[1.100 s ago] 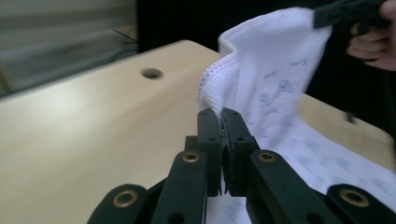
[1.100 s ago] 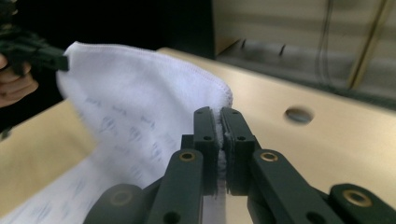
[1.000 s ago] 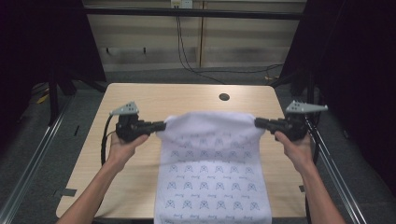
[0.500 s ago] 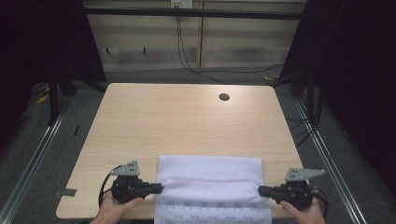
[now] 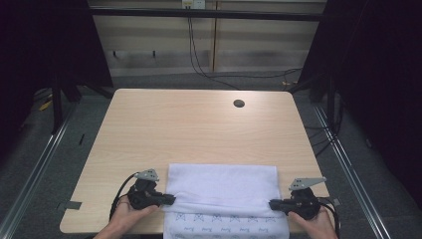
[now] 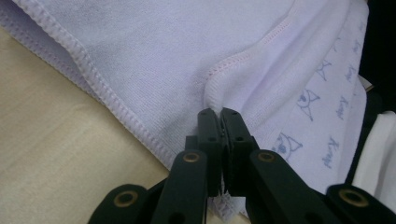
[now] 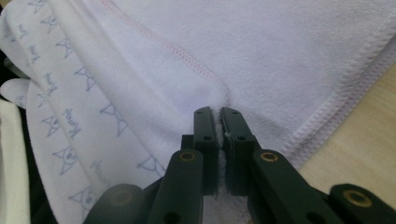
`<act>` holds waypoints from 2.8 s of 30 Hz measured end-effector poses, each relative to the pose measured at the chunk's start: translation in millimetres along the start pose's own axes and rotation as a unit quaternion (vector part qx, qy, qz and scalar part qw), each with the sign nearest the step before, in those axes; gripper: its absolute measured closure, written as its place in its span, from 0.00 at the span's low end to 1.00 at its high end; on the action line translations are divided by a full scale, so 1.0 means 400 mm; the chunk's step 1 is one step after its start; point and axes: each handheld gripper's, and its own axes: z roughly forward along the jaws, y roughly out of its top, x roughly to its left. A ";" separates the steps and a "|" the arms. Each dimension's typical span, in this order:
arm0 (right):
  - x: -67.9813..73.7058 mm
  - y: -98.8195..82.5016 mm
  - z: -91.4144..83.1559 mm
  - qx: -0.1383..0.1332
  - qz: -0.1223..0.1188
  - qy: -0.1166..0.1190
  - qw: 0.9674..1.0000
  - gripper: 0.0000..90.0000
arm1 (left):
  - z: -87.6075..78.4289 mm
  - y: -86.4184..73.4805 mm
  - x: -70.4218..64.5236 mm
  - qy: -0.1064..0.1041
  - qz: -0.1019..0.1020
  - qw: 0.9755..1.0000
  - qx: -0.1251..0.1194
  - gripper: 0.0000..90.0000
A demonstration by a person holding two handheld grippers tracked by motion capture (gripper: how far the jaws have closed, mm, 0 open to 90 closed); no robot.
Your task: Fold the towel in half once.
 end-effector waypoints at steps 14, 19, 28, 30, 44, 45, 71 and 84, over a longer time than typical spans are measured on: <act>-0.042 0.075 0.043 0.002 0.006 -0.030 1.000 0.94 | 0.020 0.082 0.094 0.067 0.016 0.997 -0.023 0.98; -0.064 0.106 0.062 0.000 0.010 -0.041 0.999 0.94 | 0.031 0.115 0.136 0.071 0.006 0.997 -0.027 0.98; -0.126 0.184 0.103 -0.002 0.018 -0.069 0.997 0.94 | 0.048 0.170 0.199 0.101 0.001 0.994 -0.037 0.98; -0.135 0.196 0.111 -0.003 0.021 -0.073 0.997 0.94 | 0.050 0.178 0.214 0.101 -0.004 0.994 -0.042 0.98; -0.200 0.259 0.154 -0.025 0.032 -0.080 0.996 0.94 | 0.063 0.234 0.284 0.141 -0.013 0.989 -0.051 0.98; -0.204 0.264 0.160 -0.030 0.034 -0.082 0.996 0.95 | 0.064 0.237 0.290 0.141 -0.018 0.988 -0.056 0.98; -0.289 0.448 0.291 -0.048 0.033 -0.189 0.980 0.95 | 0.079 0.298 0.421 0.198 -0.053 0.972 -0.116 0.98; -0.329 0.469 0.191 -0.152 0.094 -0.098 0.979 0.95 | -0.044 0.322 0.369 0.131 -0.023 0.978 -0.161 0.98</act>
